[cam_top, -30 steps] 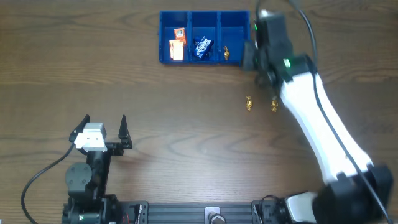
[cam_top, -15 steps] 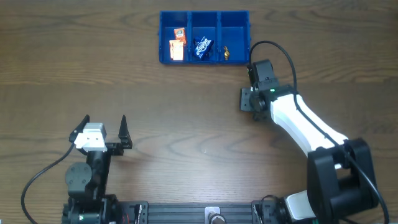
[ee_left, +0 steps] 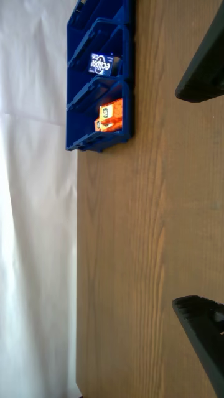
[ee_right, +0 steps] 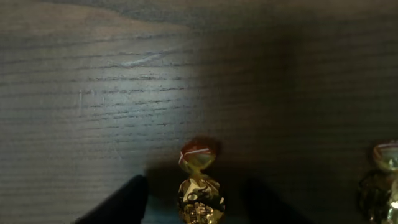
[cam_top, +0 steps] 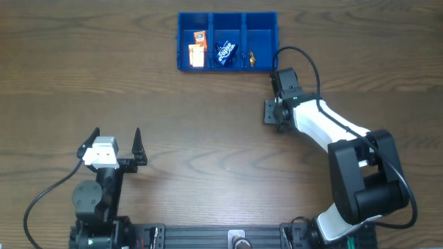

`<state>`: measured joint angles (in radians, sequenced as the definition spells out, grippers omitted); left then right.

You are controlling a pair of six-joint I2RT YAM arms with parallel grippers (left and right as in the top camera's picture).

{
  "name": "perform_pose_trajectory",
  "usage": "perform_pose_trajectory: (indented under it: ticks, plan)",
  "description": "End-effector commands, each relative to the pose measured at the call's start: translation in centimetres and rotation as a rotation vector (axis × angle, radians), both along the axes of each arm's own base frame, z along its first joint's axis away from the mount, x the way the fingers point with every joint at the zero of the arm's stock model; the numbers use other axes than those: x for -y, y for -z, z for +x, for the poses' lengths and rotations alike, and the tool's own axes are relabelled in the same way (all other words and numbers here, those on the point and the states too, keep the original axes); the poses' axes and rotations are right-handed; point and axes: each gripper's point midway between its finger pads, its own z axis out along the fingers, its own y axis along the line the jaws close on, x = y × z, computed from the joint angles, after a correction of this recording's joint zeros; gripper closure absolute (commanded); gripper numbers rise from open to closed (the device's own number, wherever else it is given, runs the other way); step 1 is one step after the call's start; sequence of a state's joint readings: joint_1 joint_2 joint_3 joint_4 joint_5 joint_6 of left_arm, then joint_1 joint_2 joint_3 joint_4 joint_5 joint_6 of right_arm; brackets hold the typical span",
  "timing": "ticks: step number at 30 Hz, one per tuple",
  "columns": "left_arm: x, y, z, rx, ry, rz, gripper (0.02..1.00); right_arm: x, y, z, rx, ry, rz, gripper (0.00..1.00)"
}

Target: Sort Candies Into Trays

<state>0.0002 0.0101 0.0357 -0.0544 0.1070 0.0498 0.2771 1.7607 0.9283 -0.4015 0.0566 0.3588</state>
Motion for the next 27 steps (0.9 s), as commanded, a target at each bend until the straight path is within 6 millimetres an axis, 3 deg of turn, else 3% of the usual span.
perform_pose_trajectory:
  ticks: [1, 9, 12, 14, 16, 19, 21, 24, 27]
  plan:
    - [0.3, 1.7, 0.0, -0.038, 0.017, 0.000, 0.020, 0.3, 0.9, -0.5, -0.027, 0.019, -0.004, 0.713]
    - [0.3, 1.7, 0.0, -0.038, 0.017, 0.000, 0.020, 0.4, 0.9, -0.9, -0.046, 0.036, -0.003, 0.855]
    - [0.3, 1.7, 0.0, -0.038, 0.017, 0.000, 0.020, -0.4, -0.9, -0.7, -0.004, 0.021, 0.011, 0.866]
    - [0.3, 1.7, 0.0, -0.038, 0.017, 0.000, 0.020, -1.2, -3.5, -0.4, 0.058, 0.000, 0.031, 0.871]
    - [0.3, 1.7, 0.0, -0.038, 0.017, 0.000, 0.020, -2.3, -7.3, 0.3, 0.150, -0.025, 0.057, 0.873]
    - [0.3, 1.7, 0.0, -0.038, 0.017, 0.000, 0.020, -3.3, -16.2, 2.8, 0.350, -0.045, 0.049, 0.879]
    - [0.3, 1.7, 0.0, -0.038, 0.017, 0.000, 0.023, -4.0, -20.0, 4.6, 0.420, -0.075, 0.052, 0.882]
    - [0.3, 1.7, 0.0, -0.038, 0.017, 0.000, 0.020, -4.4, -24.5, 8.3, 0.512, -0.081, 0.022, 0.879]
    - [0.3, 1.7, 0.0, -0.038, 0.017, 0.000, 0.020, -3.9, -25.9, 11.8, 0.526, -0.043, -0.005, 0.877]
